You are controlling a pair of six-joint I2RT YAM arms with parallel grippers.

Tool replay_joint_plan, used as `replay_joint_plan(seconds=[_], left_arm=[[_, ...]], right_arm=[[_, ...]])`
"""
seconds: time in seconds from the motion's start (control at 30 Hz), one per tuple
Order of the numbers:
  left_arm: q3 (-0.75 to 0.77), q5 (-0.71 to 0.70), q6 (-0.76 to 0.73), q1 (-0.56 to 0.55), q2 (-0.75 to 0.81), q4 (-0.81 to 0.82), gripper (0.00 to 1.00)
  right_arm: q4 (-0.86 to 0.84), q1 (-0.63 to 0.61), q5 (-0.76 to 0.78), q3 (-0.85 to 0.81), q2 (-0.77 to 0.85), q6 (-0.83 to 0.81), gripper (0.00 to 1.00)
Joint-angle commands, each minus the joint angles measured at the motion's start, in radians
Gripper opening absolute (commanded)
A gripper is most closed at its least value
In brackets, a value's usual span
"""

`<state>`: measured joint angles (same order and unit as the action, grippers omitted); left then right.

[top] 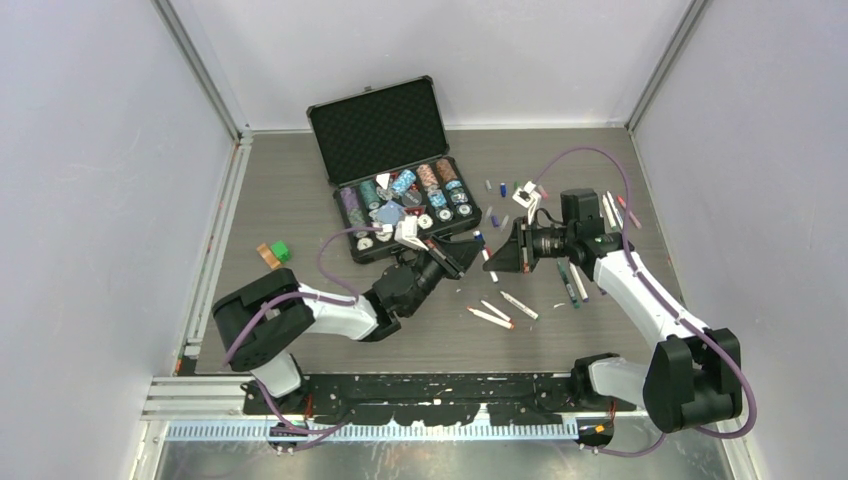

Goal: Open the pen caps
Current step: Open the pen cap from the pen.

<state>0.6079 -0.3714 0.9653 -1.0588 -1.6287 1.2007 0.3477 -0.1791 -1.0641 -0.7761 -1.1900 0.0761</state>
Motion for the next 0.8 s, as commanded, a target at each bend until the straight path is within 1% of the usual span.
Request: replay_joint_plan(seconds=[0.0,0.03,0.07,0.13,0.23,0.33,0.5,0.57,0.6,0.67,0.7,0.77], left_arm=[[0.01,-0.103,-0.025,-0.005,0.012,0.136,0.0],[0.014,-0.102,-0.025,-0.002,0.014,0.14,0.0],[0.023,-0.09,-0.021,0.0,0.013,0.135,0.04],[0.042,-0.065,0.006,0.003,0.009,0.115,0.22],[0.048,-0.037,0.044,0.003,-0.003,0.106,0.34],[0.04,-0.044,0.075,0.002,-0.015,0.106,0.35],[0.051,-0.044,0.076,0.003,-0.023,0.082,0.33],[0.057,-0.043,0.079,0.002,-0.028,0.073,0.33],[0.058,-0.044,0.078,0.002,-0.031,0.073,0.31],[0.062,-0.045,0.078,0.002,-0.038,0.067,0.23],[0.063,-0.046,0.079,0.002,-0.042,0.062,0.2],[0.067,-0.045,0.083,0.002,-0.046,0.05,0.2]], right_arm=[[0.041,0.002,0.011,-0.066,-0.002,-0.039,0.01],[0.042,0.001,0.01,-0.066,0.0,-0.039,0.0],[0.041,0.002,0.01,-0.065,0.002,-0.039,0.0],[0.041,0.001,0.004,-0.066,0.005,-0.044,0.0],[0.042,0.001,-0.002,-0.065,0.018,-0.05,0.01],[0.048,0.001,-0.005,-0.063,0.021,-0.059,0.01],[0.082,0.001,-0.006,-0.075,0.011,-0.07,0.0],[0.099,0.002,-0.007,-0.08,0.005,-0.104,0.0],[0.105,0.003,-0.008,-0.082,0.004,-0.111,0.0],[0.113,0.001,-0.01,-0.083,0.003,-0.121,0.0],[0.116,0.002,-0.009,-0.083,0.004,-0.124,0.0],[0.124,0.001,-0.006,-0.084,0.004,-0.132,0.0]])
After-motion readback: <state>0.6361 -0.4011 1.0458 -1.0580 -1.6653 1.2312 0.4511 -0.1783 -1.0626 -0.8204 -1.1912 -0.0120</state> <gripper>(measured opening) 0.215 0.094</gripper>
